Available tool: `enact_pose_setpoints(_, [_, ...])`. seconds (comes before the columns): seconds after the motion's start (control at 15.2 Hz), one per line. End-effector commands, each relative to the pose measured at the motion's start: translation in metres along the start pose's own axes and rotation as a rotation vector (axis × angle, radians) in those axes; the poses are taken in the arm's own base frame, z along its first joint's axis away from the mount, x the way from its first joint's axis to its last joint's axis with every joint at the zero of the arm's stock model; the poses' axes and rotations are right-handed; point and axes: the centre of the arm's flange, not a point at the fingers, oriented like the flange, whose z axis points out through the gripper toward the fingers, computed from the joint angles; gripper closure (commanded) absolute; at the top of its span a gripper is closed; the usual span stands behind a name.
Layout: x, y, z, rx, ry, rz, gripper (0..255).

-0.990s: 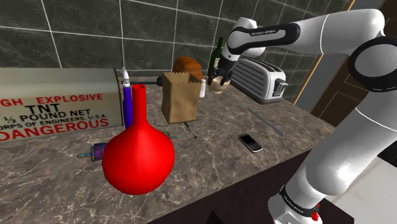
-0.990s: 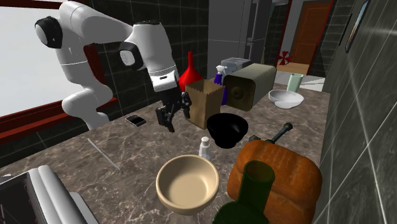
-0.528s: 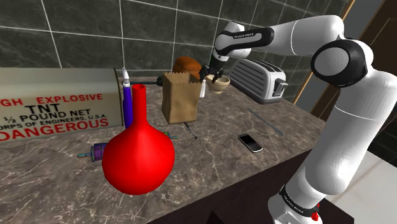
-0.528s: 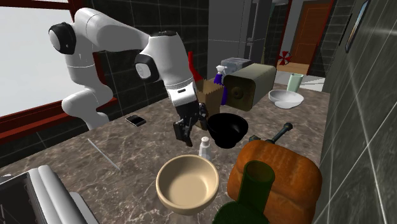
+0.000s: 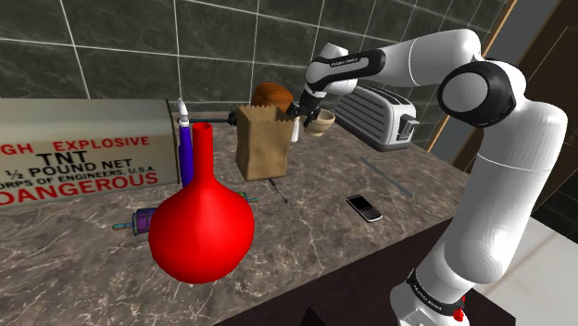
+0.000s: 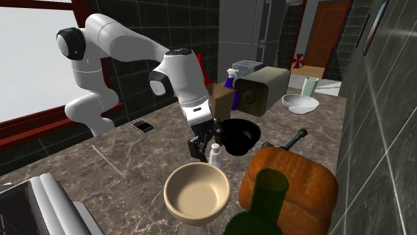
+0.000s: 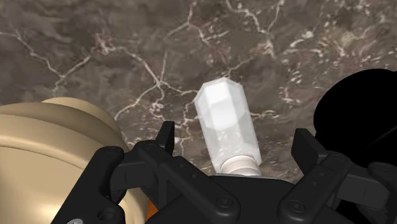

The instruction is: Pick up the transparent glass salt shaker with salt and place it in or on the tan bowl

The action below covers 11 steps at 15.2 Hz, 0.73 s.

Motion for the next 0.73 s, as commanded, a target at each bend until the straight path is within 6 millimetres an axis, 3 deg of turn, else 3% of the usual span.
enact_pose_setpoints(0.0, [0.0001, 0.0003, 0.0022, 0.000, 0.001, 0.000, 0])
enact_pose_setpoints(0.4, [0.0001, 0.0003, 0.0022, 0.000, 0.001, 0.000, 0])
enact_pose_setpoints(0.46, [0.0001, 0.0003, 0.0022, 0.000, 0.001, 0.000, 255])
enact_pose_setpoints(0.66, [0.0001, 0.0002, 0.0022, 0.000, 0.001, 0.000, 255])
